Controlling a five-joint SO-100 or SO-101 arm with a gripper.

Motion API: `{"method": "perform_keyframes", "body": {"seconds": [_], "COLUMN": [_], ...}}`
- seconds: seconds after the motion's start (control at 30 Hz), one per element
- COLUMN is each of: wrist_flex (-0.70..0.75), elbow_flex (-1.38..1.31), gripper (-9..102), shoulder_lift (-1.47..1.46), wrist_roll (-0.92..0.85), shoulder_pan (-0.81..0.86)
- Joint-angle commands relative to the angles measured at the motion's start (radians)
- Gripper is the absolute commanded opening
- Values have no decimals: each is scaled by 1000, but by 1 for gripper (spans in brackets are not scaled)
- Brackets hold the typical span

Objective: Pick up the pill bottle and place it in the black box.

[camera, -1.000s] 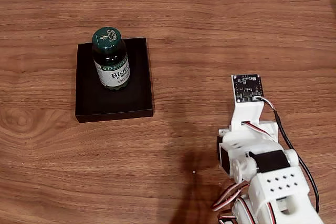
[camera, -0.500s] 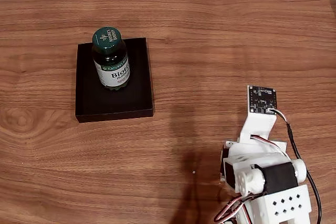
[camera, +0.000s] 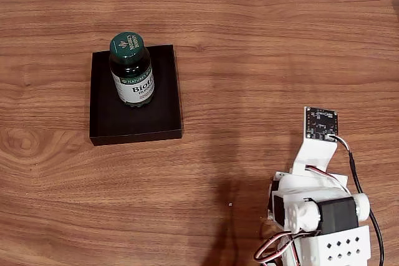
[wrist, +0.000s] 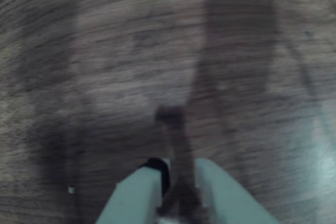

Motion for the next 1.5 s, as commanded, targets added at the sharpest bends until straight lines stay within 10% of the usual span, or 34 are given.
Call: {"method": "perform_keyframes", "body": {"seconds": [0.0, 1.47], "wrist_flex": [164, 213], "elbow_flex": [-14, -14], "gripper": [3, 3], "shoulder_lift": [8, 86], "wrist_roll": [97, 18], "shoulder_pan": [5, 6]}}
